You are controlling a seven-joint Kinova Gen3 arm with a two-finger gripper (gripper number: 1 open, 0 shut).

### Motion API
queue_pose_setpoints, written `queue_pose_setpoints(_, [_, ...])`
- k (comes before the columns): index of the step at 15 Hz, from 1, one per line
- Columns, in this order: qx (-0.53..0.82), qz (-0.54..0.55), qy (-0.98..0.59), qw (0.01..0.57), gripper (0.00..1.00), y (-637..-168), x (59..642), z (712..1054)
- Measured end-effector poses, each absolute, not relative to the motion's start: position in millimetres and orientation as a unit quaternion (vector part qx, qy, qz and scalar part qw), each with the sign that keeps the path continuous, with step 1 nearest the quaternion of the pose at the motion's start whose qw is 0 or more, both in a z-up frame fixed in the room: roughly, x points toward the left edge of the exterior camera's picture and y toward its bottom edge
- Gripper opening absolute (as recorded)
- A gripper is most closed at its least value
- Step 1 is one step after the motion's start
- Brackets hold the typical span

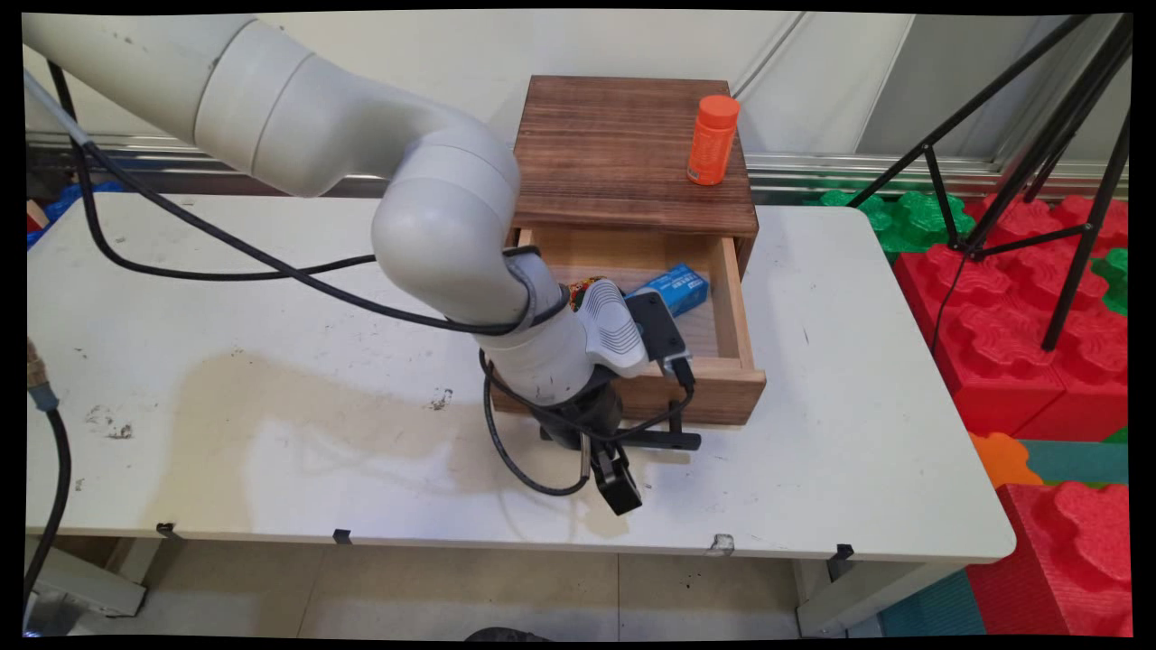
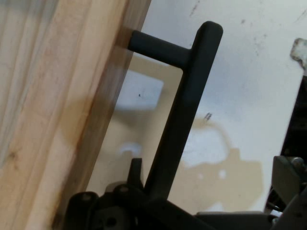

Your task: Open the drawer

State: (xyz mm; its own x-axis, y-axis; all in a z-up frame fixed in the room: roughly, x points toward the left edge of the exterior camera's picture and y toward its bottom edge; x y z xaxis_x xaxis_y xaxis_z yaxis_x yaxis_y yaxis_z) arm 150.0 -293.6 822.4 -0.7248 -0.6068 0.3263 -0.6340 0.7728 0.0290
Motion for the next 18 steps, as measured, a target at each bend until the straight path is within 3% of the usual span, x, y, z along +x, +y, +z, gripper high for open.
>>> queue_pose_setpoints(18, [0.331,0.033,-0.929,0.161,1.00,-265.8,136.1,825.4])
